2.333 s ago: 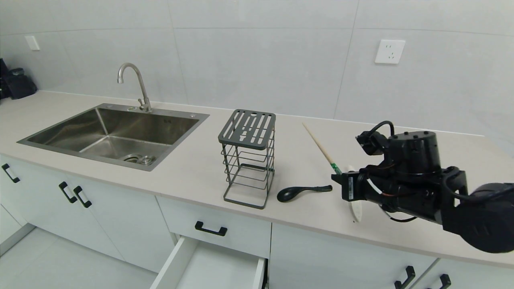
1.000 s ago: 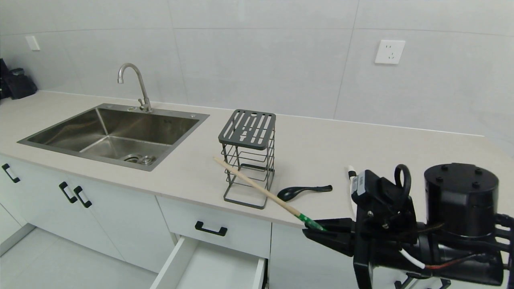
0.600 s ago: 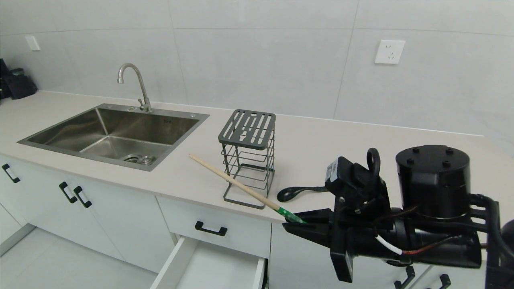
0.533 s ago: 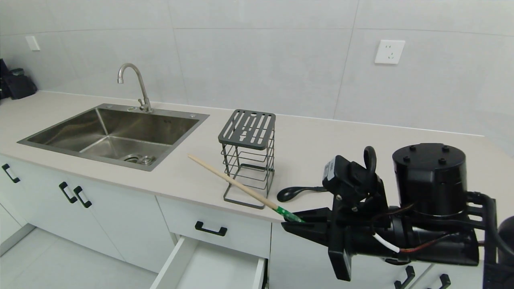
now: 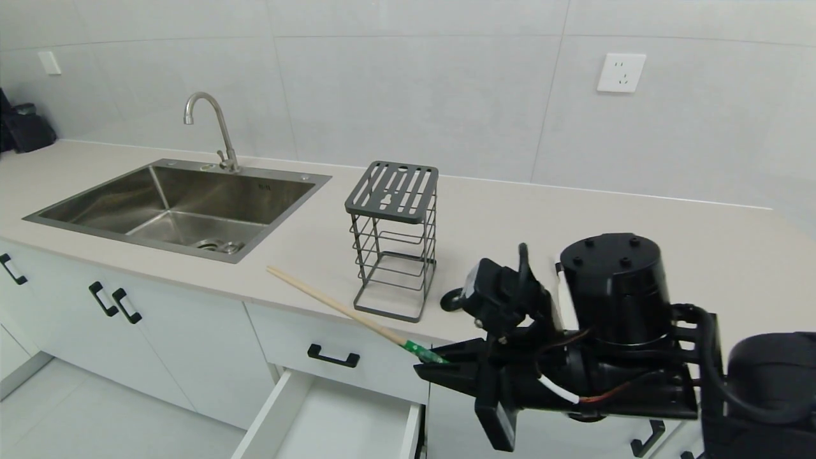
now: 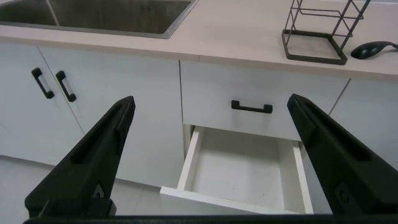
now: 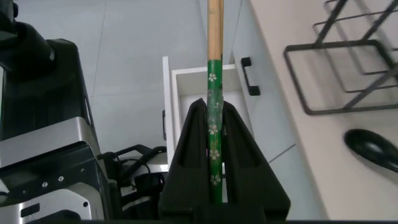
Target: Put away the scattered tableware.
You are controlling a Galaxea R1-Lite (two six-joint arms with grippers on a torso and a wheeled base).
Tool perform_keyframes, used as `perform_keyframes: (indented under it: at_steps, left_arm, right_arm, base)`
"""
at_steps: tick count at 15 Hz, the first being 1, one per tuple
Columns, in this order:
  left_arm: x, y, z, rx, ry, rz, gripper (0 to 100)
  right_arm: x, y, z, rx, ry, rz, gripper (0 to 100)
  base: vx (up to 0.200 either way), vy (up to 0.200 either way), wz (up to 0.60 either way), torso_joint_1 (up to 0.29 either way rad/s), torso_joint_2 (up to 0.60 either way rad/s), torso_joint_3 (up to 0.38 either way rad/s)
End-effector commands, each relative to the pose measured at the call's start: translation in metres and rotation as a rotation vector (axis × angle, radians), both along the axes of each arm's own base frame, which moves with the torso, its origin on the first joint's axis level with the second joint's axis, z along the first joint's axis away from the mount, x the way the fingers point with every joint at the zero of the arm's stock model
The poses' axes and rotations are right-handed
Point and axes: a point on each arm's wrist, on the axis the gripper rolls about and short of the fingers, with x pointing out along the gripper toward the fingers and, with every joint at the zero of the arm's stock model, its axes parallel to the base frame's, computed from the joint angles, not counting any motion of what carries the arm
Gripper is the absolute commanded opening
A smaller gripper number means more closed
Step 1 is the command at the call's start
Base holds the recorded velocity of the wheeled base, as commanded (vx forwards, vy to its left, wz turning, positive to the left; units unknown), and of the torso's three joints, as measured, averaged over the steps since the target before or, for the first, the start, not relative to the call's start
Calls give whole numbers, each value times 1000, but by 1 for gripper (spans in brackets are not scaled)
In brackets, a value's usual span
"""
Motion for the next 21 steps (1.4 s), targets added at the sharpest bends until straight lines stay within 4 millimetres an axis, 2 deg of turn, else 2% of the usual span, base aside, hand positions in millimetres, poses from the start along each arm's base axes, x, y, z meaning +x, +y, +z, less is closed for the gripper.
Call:
perform_keyframes:
  at_steps: [1,4,12,15,18,21]
  left_arm:
    - [0,0,0,0,0,0,100]
    - [0,0,0,0,0,0,100]
    - [0,0,0,0,0,0,100]
    - [0,0,0,0,0,0,100]
    - [0,0,0,0,0,0,100]
    - [0,0,0,0,0,0,100]
  right_arm:
    - [6,31,-25,-72,6,-19,0]
    - [13,43,-50,-136,30,-37,0]
    - [21,66,-74,-170,51,-20,0]
    - [18,70,-81,-188,54,-5,0]
    - [20,72,-97,-222,72,-6,0]
    - [25,79,-103,-227,72,-4,0]
  base:
    - [0,0,0,-61,139,61]
    - [0,0,0,-12,25,12]
    - [0,0,0,-85,176,89]
    - [0,0,0,-108,216,106]
    - [0,0,0,-24,57,26]
    - [0,0,0,0,0,0]
